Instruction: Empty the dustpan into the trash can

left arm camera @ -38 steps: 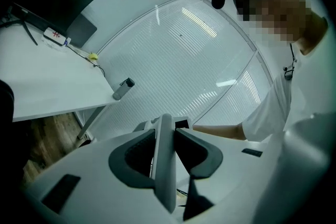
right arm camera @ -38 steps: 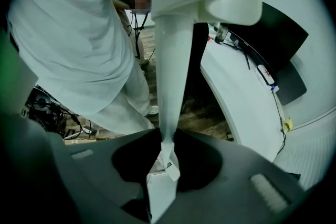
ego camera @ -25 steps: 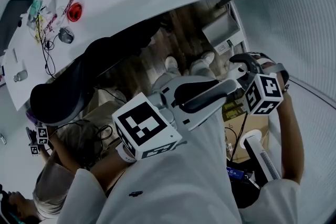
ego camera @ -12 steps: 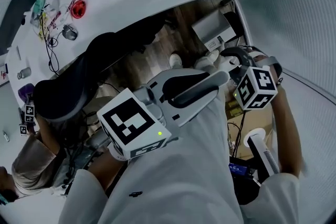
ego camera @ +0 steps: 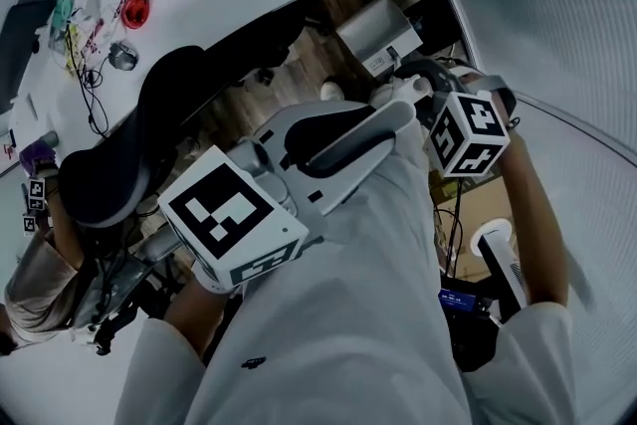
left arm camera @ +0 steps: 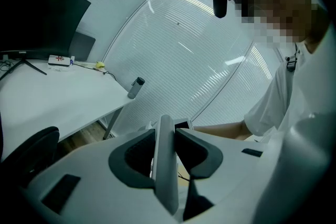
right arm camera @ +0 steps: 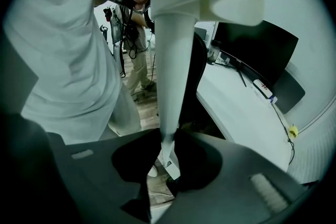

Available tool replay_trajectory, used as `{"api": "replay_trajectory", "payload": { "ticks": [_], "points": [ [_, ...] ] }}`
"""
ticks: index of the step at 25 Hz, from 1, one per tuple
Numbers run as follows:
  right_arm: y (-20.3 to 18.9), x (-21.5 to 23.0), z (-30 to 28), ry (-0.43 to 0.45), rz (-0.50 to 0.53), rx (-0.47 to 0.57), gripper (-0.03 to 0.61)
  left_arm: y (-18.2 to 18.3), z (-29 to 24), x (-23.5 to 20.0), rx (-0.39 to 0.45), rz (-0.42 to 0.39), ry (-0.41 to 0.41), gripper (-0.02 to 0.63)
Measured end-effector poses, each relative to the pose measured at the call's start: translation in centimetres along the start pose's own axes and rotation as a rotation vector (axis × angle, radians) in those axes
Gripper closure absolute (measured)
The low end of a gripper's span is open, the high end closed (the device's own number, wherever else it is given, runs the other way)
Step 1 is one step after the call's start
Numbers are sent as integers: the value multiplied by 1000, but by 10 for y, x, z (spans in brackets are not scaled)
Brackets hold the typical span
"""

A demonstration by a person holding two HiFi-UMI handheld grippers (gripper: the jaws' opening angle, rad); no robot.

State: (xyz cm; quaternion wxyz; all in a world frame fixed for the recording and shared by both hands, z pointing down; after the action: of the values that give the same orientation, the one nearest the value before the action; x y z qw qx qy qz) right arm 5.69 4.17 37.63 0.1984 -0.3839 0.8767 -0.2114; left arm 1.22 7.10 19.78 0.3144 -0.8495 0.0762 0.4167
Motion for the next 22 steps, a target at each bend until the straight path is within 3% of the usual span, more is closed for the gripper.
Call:
{"api": "replay_trajectory", "payload": {
  "ticks": [22],
  "points": [
    [-21, -34, -55, -25, -107, 48, 488, -41, -34, -33, -129, -11, 77, 492]
  ]
}}
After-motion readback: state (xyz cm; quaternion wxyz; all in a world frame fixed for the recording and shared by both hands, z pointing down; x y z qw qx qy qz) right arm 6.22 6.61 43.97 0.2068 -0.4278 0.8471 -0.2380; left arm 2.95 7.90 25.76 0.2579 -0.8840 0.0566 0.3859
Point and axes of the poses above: the fingertips, and each gripper's own axes: z backward along the fingers, x to its right, y out of its top, the point moved 2 cm from there along z, backward along the fingers, and after that the axes turned 15 degrees about z, right-handed, at the moved point
